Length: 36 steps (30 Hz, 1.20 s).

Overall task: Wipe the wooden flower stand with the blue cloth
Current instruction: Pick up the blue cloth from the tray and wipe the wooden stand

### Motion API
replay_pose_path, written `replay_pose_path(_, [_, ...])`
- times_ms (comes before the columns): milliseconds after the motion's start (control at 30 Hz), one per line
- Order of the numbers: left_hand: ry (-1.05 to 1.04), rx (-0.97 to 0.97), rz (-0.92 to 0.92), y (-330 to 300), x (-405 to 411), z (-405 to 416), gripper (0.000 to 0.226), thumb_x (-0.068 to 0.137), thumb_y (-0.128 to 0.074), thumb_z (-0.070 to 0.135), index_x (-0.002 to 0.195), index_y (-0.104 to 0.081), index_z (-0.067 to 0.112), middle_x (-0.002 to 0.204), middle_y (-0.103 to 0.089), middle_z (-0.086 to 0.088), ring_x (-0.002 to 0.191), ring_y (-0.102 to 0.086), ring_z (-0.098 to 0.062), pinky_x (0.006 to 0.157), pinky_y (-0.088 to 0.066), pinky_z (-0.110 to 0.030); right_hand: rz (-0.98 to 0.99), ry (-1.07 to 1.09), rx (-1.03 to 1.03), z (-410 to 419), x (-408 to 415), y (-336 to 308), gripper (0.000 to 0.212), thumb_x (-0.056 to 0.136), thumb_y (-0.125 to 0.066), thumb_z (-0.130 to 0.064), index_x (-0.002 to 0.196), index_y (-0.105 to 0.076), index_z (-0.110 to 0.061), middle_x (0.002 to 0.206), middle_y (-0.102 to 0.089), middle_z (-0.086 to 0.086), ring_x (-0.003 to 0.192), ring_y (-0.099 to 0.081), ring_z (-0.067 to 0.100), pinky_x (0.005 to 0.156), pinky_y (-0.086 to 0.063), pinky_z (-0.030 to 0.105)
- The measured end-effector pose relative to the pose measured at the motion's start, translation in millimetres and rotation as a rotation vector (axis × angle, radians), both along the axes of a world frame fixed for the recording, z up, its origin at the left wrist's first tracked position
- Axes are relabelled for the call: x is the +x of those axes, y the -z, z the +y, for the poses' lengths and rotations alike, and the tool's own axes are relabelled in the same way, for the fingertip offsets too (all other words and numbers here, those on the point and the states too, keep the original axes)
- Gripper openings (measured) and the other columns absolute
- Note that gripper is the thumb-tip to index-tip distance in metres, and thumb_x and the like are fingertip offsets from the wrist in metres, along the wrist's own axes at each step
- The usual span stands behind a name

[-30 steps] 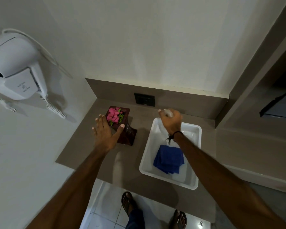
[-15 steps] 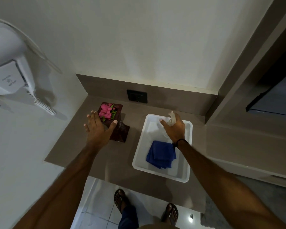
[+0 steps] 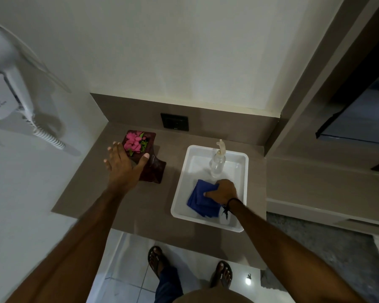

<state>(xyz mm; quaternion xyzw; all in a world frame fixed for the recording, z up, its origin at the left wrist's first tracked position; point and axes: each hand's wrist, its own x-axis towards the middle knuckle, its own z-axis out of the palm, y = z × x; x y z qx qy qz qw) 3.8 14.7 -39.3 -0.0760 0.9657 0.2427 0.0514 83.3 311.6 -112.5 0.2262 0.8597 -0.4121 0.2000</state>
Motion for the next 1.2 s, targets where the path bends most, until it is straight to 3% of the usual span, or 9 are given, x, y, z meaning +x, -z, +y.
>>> replay_pose_path(167, [-0.018, 0.014, 0.019, -1, -1, 2, 0.108, 0.089, -0.046, 0.071, 0.162, 0.003, 0.008, 0.172, 0.005, -0.014, 0.159, 0.011, -0.031, 0.125, 0.007, -0.054, 0.158, 0.123, -0.247, -25, -19, -24, 0.025, 0.083, -0.076, -0.028, 0.095, -0.058, -0.016, 0.096, -0.068, 0.005, 0.098, -0.066, 0.026, 0.092, -0.053, 0.036])
replay_pose_path(300, [-0.053, 0.067, 0.033, -3, -3, 3, 0.105, 0.091, -0.052, 0.064, 0.162, -0.001, 0.008, 0.172, 0.000, -0.015, 0.159, 0.008, -0.032, 0.126, 0.005, -0.053, 0.224, 0.188, -0.363, -57, -52, -59, 0.018, 0.076, -0.075, -0.034, 0.088, -0.064, -0.025, 0.101, -0.074, 0.005, 0.099, -0.070, 0.026, 0.092, -0.058, 0.042])
replay_pose_path(433, [-0.092, 0.110, 0.068, -2, -4, 6, 0.102, 0.092, -0.058, 0.055, 0.162, -0.004, 0.005, 0.172, -0.004, -0.017, 0.159, 0.005, -0.033, 0.127, 0.004, -0.053, 0.274, 0.179, -0.437, -102, -74, -79, 0.034, 0.084, -0.072, -0.024, 0.116, -0.067, -0.013, 0.115, -0.072, 0.012, 0.108, -0.068, 0.030, 0.098, -0.055, 0.047])
replay_pose_path(533, [-0.112, 0.095, 0.077, -1, -9, 6, 0.100, 0.092, -0.061, 0.051, 0.161, -0.007, 0.003, 0.171, -0.008, -0.018, 0.159, 0.005, -0.035, 0.127, 0.002, -0.055, 0.352, 0.204, -0.477, -138, -75, -80, 0.045, 0.089, -0.069, -0.022, 0.132, -0.059, -0.012, 0.129, -0.067, 0.010, 0.116, -0.063, 0.025, 0.098, -0.052, 0.029])
replay_pose_path(633, [-0.086, 0.065, 0.074, 1, -10, 4, 0.098, 0.092, -0.060, 0.052, 0.161, -0.010, 0.003, 0.171, -0.008, -0.019, 0.158, 0.007, -0.038, 0.125, 0.002, -0.056, 0.348, 0.248, -0.516, -154, -71, -67, 0.034, 0.092, -0.065, -0.017, 0.124, -0.064, -0.007, 0.119, -0.070, 0.011, 0.104, -0.065, 0.020, 0.065, -0.043, -0.003])
replay_pose_path(700, [-0.075, 0.072, 0.075, 2, -9, 4, 0.097, 0.093, -0.059, 0.052, 0.160, -0.010, 0.002, 0.171, -0.008, -0.019, 0.158, 0.008, -0.038, 0.125, 0.004, -0.056, 0.301, 0.220, -0.487, -157, -71, -54, 0.021, 0.092, -0.062, -0.010, 0.108, -0.068, 0.001, 0.107, -0.072, 0.022, 0.096, -0.069, 0.033, 0.054, -0.048, 0.006])
replay_pose_path(800, [-0.062, 0.080, 0.077, 0, -6, 5, 0.098, 0.094, -0.057, 0.052, 0.161, -0.007, 0.002, 0.172, -0.004, -0.018, 0.158, 0.010, -0.036, 0.126, 0.005, -0.054, 0.242, 0.113, -0.365, -159, -73, -37, 0.019, 0.092, -0.058, -0.008, 0.105, -0.068, 0.002, 0.098, -0.071, 0.027, 0.079, -0.065, 0.033, 0.061, -0.044, 0.028])
replay_pose_path(1000, [-0.060, 0.079, 0.052, -2, -5, 5, 0.101, 0.093, -0.054, 0.058, 0.162, -0.002, 0.005, 0.172, -0.001, -0.016, 0.158, 0.013, -0.033, 0.126, 0.006, -0.052, 0.107, -0.139, -0.183, -150, -89, -22, 0.032, 0.094, -0.051, -0.007, 0.125, -0.058, -0.001, 0.118, -0.065, 0.022, 0.107, -0.062, 0.039, 0.078, -0.047, 0.034])
replay_pose_path(1200, [-0.067, 0.103, 0.077, -1, -5, 5, 0.100, 0.093, -0.058, 0.054, 0.161, -0.005, 0.002, 0.172, -0.006, -0.018, 0.158, 0.011, -0.035, 0.126, 0.006, -0.053, 0.114, -0.029, -0.403, -152, -89, -35, 0.033, 0.094, -0.055, -0.010, 0.126, -0.062, -0.004, 0.117, -0.069, 0.023, 0.107, -0.065, 0.038, 0.081, -0.052, 0.035])
